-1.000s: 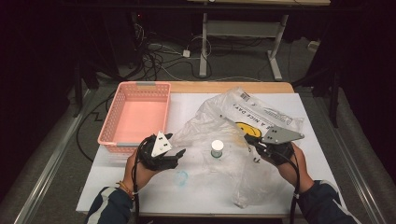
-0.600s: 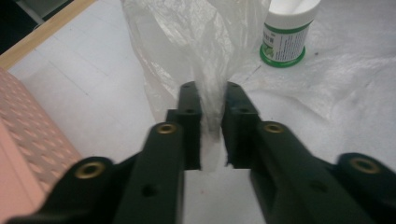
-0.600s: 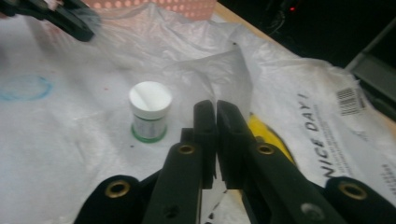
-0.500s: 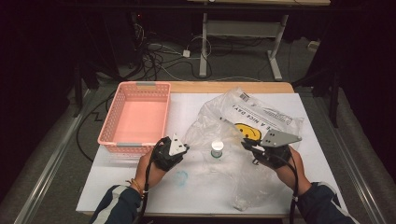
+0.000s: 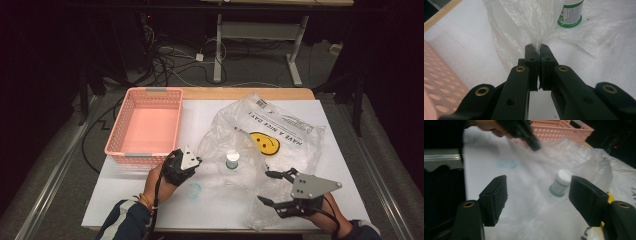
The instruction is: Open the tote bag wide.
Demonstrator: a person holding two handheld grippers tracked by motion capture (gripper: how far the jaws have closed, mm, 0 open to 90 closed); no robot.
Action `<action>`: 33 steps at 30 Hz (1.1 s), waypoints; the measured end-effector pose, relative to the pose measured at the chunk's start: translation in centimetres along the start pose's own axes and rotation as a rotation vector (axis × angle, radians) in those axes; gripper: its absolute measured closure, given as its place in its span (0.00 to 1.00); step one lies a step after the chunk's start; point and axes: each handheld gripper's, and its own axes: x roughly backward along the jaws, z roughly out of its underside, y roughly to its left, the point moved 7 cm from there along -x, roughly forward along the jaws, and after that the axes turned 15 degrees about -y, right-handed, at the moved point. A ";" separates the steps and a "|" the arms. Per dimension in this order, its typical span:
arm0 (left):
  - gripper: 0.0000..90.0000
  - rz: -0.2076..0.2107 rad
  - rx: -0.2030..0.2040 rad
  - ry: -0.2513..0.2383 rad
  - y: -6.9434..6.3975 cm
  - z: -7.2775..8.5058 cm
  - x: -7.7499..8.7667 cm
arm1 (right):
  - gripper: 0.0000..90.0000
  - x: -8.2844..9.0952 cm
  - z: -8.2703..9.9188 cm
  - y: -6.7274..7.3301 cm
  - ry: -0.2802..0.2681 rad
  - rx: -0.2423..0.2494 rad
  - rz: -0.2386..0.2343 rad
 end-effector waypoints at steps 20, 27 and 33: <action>0.94 0.009 -0.005 0.012 -0.2 0.1 -0.4 | 0.29 -1.4 6.8 5.0 0.250 0.074 -0.145; 0.94 0.011 -0.007 0.011 -0.2 0.1 -0.3 | 0.72 -1.5 6.7 3.1 0.245 0.085 -0.052; 0.94 -0.003 0.006 0.002 0.4 0.2 0.2 | 0.94 -0.9 5.4 1.5 0.169 0.060 0.007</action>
